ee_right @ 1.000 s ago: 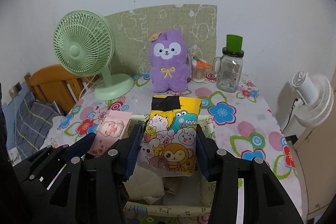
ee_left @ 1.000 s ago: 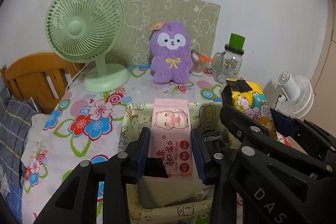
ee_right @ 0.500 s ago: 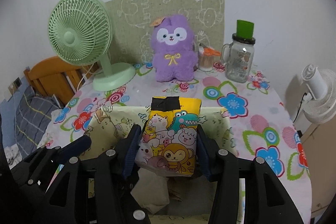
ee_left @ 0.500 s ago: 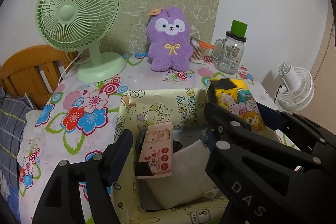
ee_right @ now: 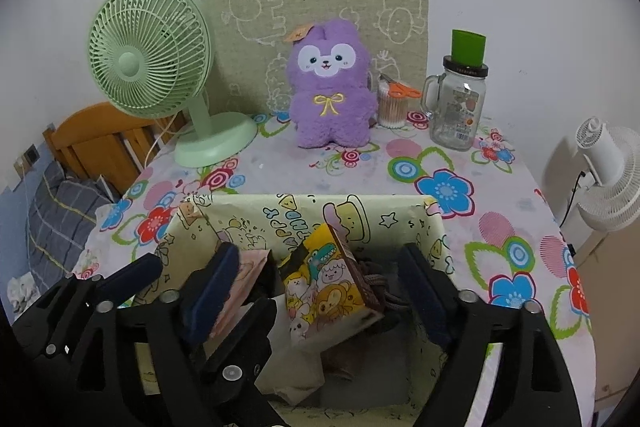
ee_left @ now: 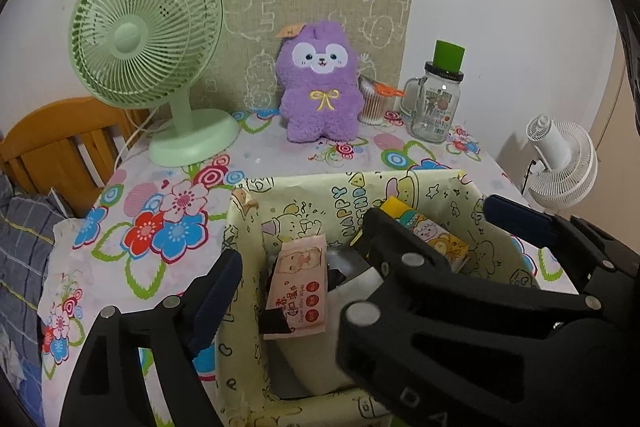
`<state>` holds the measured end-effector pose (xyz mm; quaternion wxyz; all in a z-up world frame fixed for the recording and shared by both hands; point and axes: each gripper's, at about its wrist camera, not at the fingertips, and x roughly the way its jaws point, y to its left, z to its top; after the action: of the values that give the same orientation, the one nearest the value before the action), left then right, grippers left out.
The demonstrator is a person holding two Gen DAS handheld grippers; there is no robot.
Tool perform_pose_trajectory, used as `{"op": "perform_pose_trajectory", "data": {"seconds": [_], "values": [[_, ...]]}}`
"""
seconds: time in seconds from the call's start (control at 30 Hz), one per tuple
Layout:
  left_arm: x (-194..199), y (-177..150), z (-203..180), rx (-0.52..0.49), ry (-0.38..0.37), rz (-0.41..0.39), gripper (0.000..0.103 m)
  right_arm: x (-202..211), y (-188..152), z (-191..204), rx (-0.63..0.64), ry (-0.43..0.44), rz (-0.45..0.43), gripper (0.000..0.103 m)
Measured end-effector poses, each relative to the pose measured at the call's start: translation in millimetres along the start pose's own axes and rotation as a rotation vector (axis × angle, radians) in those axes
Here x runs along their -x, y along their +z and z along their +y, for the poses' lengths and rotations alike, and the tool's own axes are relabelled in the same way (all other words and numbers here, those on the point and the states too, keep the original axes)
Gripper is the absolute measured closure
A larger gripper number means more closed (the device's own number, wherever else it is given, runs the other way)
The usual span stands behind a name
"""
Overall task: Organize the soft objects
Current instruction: 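Withdraw both tools from the box toward the remaining items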
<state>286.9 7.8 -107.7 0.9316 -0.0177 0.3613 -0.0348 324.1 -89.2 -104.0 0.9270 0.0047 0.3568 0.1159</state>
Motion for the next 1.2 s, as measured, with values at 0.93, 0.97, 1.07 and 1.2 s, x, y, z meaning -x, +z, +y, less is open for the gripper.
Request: {"op": "perform_pose_trajectory", "data": {"seconds": [0.93,0.97,1.07,1.2], "values": [[103.9,-8.3,-21.1,-0.021,0.046,-0.141,0.002,117.6,-10.4,4.7,-0.014,-0.028,-0.154,0.002],[108.2,-9.5,-21.7,-0.022,0.045,-0.147,0.001,123.2,-11.7,5.0,-0.013,-0.028,-0.162,0.002],[121.7,-13.0,-23.9,-0.023,0.043,-0.164,0.001,138.0,-15.2,6.8,-0.009,-0.033,-0.18,0.001],[137.7,-18.2,-26.0,-0.022,0.036,-0.182,0.0,157.2,-21.6,8.9,-0.008,-0.035,-0.204,0.001]]}}
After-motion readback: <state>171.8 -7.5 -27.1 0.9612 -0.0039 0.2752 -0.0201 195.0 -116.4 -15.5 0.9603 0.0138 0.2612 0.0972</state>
